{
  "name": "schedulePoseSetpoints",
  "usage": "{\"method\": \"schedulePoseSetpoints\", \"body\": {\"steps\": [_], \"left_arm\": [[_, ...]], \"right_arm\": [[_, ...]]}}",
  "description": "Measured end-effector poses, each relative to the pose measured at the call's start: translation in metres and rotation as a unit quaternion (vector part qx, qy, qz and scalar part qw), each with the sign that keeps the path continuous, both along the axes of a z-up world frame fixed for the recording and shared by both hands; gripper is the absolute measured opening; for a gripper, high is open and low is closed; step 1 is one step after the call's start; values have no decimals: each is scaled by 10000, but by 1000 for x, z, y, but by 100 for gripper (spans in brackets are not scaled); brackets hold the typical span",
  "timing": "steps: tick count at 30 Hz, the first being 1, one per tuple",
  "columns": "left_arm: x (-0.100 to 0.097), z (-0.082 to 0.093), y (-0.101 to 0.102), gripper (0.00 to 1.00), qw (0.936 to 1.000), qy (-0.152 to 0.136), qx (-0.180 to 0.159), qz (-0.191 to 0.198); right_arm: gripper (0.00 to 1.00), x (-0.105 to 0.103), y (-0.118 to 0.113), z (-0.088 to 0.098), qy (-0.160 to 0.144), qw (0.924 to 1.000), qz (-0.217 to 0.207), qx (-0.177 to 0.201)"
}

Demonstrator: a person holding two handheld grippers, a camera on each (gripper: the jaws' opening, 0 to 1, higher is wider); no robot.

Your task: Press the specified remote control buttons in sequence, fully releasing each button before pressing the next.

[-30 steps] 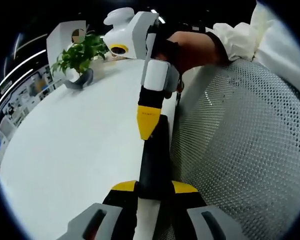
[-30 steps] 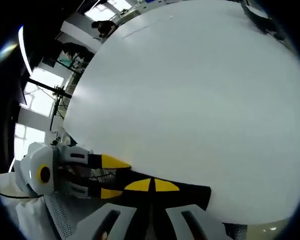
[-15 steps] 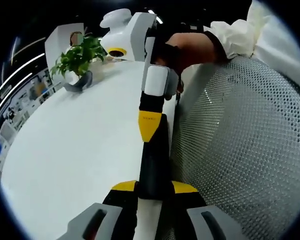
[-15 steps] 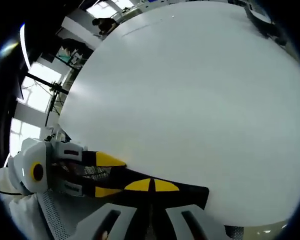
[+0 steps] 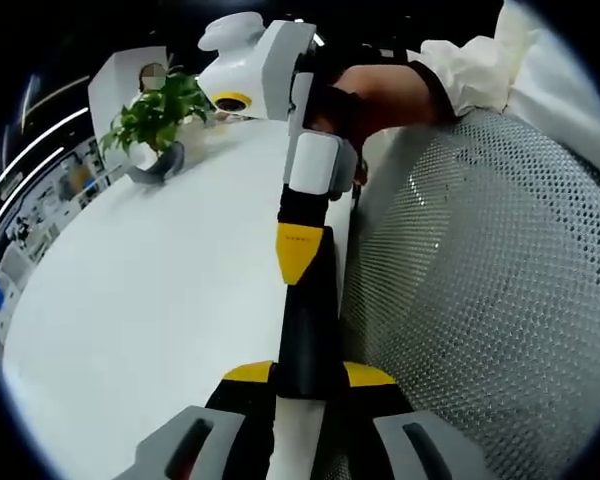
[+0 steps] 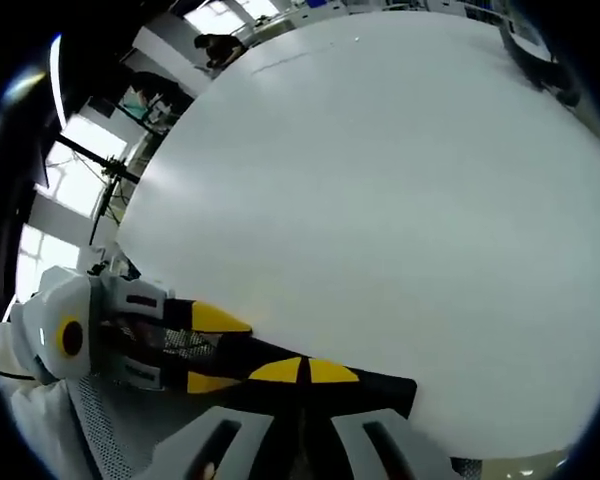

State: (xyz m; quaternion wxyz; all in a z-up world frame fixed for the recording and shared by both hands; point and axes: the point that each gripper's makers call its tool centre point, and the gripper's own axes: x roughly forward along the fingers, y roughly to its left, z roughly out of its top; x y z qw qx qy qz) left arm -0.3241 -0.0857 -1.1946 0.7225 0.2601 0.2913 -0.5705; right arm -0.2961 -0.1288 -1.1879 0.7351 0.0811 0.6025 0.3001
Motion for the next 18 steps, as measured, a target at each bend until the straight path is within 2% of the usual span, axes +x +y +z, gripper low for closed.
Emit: {"method": "schedulePoseSetpoints", "body": {"steps": [5, 9, 13, 18], "left_arm": [[0, 0, 0, 24, 10000, 43, -26, 28], [2, -1, 1, 24, 10000, -42, 35, 13], [4, 0, 2, 24, 10000, -69, 53, 45], [4, 0, 2, 24, 9999, 27, 33, 107]], "right_arm": [[0, 0, -3, 1, 211, 9995, -213, 100], [0, -4, -7, 4, 247, 9994, -233, 32], [0, -6, -2, 8, 322, 9989, -264, 228], [0, -8, -1, 6, 355, 9991, -163, 182]]}}
